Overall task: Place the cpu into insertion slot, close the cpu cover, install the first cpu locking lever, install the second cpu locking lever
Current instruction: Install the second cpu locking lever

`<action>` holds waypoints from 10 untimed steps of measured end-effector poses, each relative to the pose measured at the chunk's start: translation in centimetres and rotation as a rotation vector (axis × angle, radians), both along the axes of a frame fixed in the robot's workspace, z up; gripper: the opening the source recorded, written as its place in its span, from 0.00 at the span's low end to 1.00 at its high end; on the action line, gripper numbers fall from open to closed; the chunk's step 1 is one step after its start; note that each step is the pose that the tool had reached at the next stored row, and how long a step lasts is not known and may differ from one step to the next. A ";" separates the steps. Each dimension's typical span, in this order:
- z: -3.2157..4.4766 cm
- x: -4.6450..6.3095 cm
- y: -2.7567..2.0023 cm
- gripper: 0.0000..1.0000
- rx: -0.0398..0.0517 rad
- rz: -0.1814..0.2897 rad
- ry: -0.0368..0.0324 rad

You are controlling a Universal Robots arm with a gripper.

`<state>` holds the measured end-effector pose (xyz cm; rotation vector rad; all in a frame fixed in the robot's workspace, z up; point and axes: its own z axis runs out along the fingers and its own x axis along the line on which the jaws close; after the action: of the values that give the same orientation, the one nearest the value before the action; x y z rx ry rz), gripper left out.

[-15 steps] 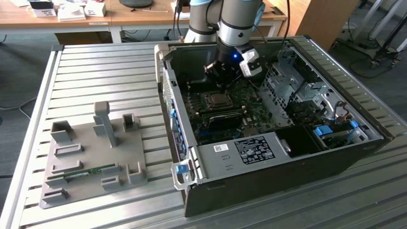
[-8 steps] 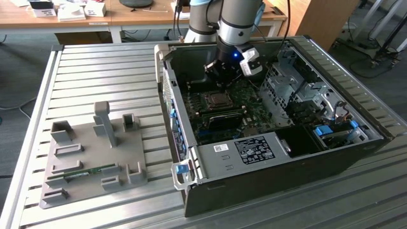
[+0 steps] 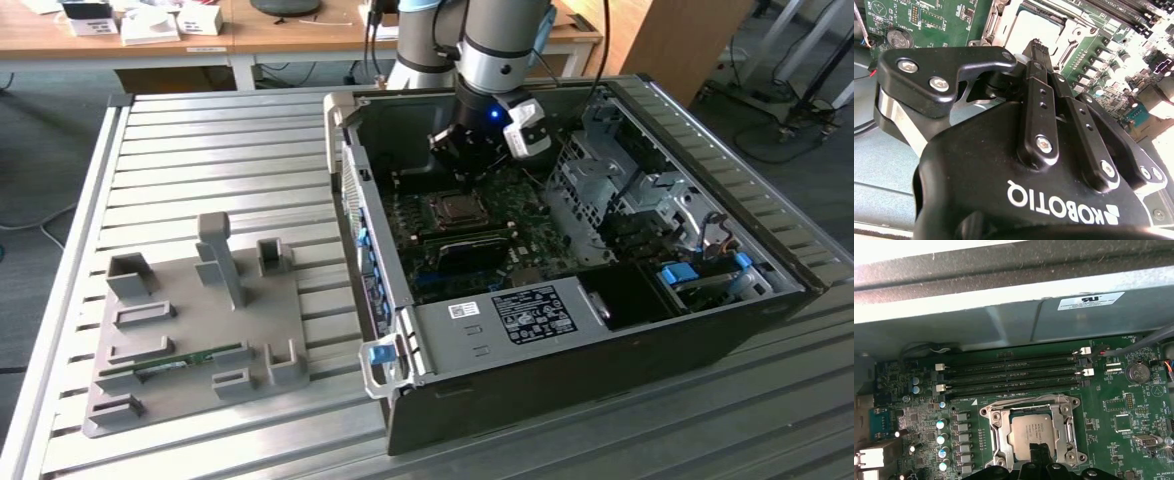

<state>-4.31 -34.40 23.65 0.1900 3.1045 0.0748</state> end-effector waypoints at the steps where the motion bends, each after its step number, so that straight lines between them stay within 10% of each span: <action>1: 0.01 0.0 -0.01 0.11 -0.0003 0.000 0.0001; 10: 0.00 0.0 -0.40 0.11 -0.0002 0.000 0.0000</action>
<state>-4.30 -34.80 23.65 0.1900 3.1045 0.0745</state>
